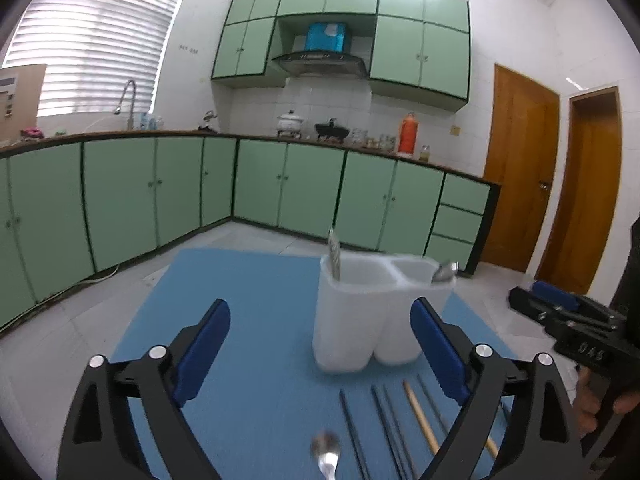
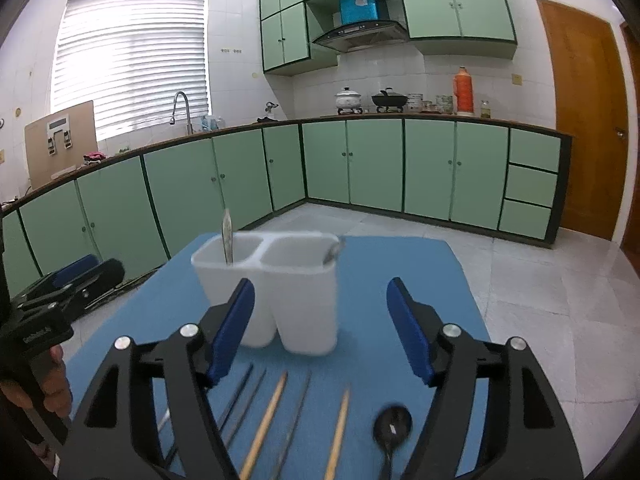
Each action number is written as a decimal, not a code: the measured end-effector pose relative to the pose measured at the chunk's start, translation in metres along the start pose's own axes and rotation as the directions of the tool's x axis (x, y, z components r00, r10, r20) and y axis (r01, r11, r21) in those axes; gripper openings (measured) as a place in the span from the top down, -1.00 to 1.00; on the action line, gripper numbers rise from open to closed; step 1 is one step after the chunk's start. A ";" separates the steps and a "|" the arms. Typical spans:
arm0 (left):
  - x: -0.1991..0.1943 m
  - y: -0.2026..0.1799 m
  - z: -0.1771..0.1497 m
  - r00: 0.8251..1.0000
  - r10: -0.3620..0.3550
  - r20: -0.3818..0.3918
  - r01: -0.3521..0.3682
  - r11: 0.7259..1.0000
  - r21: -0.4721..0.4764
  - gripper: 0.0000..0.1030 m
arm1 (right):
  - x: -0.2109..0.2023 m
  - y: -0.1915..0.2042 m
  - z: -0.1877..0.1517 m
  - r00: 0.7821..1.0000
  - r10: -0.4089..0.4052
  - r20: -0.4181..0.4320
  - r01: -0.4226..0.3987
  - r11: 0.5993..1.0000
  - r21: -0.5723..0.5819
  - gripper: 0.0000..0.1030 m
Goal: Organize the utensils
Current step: 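Move left tool to the flower-handled spoon while right tool approaches the black spoon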
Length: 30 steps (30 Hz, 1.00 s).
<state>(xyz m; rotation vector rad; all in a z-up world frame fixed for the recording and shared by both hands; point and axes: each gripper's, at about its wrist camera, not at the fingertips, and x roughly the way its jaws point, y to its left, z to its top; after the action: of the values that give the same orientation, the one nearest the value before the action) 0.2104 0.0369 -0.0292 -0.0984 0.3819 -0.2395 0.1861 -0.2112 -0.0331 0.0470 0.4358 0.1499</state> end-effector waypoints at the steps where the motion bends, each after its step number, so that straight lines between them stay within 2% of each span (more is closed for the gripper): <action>1: -0.005 0.000 -0.006 1.000 0.006 -0.012 -0.006 1.000 0.004 -0.77 | -0.005 -0.002 -0.004 1.000 -0.008 -0.004 0.008 1.000 0.003 -0.39; 5: -0.019 -0.002 -0.029 0.996 0.070 -0.059 -0.067 0.997 0.038 -0.79 | -0.024 -0.015 -0.030 0.998 -0.038 -0.043 0.040 0.999 0.024 -0.42; 12: -0.032 0.000 -0.066 0.984 0.108 -0.143 -0.103 0.994 0.046 -0.79 | -0.034 -0.031 -0.084 0.986 -0.086 -0.143 0.096 0.993 0.064 -0.41; 16: -0.031 -0.002 -0.082 0.974 0.128 -0.185 -0.118 0.991 0.064 -0.79 | -0.028 -0.038 -0.109 0.974 -0.103 -0.201 0.119 0.990 0.070 -0.17; 23: -0.018 -0.001 -0.089 0.959 0.143 -0.244 -0.129 0.989 0.073 -0.79 | 0.002 -0.047 -0.106 0.958 -0.083 -0.275 0.118 0.987 0.111 0.01; 30: 0.002 0.003 -0.087 0.938 0.128 -0.321 -0.112 0.991 0.067 -0.77 | 0.008 -0.048 -0.101 0.958 -0.070 -0.279 0.107 0.987 0.118 0.01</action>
<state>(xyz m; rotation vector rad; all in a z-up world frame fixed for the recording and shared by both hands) 0.1799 0.0345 -0.1107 0.0126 0.7087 -0.1432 0.1573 -0.2556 -0.1315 0.1377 0.7240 0.0381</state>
